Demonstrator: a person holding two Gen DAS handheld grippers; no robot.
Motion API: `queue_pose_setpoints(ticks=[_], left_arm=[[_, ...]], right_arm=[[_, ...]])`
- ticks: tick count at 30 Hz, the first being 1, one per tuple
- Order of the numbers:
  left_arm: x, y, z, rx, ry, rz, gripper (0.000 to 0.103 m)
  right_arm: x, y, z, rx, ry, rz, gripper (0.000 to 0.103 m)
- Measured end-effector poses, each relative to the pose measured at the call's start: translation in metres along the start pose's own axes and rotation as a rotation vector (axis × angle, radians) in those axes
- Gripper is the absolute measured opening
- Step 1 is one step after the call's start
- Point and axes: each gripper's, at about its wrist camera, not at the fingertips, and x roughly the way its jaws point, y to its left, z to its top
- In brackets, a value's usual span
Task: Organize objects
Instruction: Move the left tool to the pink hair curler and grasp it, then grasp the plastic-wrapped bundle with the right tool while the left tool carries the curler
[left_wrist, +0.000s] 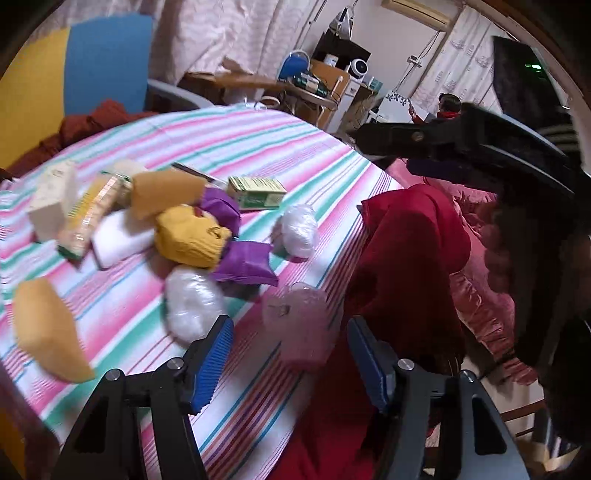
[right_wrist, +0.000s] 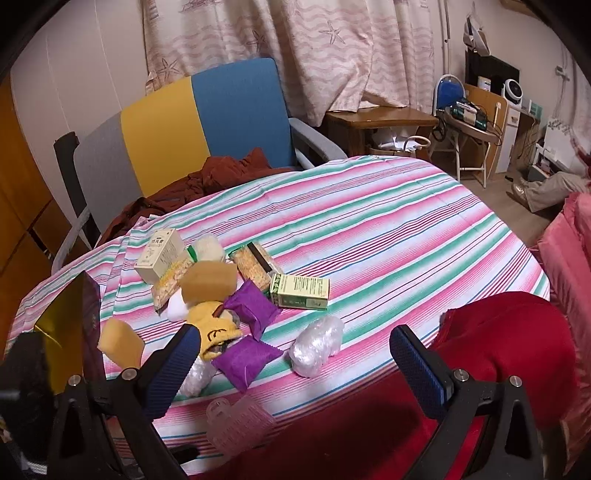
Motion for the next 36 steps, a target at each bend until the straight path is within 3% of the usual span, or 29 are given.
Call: queue_pose_setpoints(ticks=[6, 10, 12, 14, 19, 22, 26, 29, 34, 36], left_arm=[[0.038, 0.003, 0.002, -0.019, 0.067, -0.028, 0.058], [0.056, 0.003, 0.001, -0.012, 0.106, -0.036, 0.043], [0.060, 0.003, -0.002, -0.017, 0.103, -0.075, 0.035], [0.058, 0.001, -0.005, 0.000, 0.093, -0.069, 0.034], [0.032, 0.007, -0.012, 0.005, 0.027, -0.047, 0.034], [0.012, 0.016, -0.017, -0.009, -0.011, -0.028, 0.034], [-0.005, 0.025, -0.028, -0.032, -0.033, 0.004, 0.034], [-0.019, 0.030, -0.036, -0.045, -0.052, 0.026, 0.034], [-0.040, 0.040, -0.040, -0.088, -0.090, 0.038, 0.034], [-0.046, 0.041, -0.040, -0.103, -0.104, 0.044, 0.034]], right_arm=[[0.005, -0.005, 0.000, -0.005, 0.010, -0.002, 0.103], [0.008, -0.011, 0.003, -0.002, 0.018, -0.006, 0.103], [0.012, -0.012, 0.006, -0.009, 0.034, -0.004, 0.103], [0.017, -0.010, 0.009, -0.032, 0.060, -0.003, 0.103], [0.044, 0.005, 0.015, -0.202, 0.196, -0.017, 0.103], [0.071, 0.017, 0.013, -0.319, 0.328, -0.041, 0.103], [0.107, 0.022, 0.008, -0.403, 0.483, -0.066, 0.103], [0.127, 0.022, 0.007, -0.421, 0.549, -0.099, 0.103], [0.145, 0.016, 0.007, -0.426, 0.616, -0.154, 0.089], [0.149, 0.015, 0.005, -0.429, 0.630, -0.161, 0.075]])
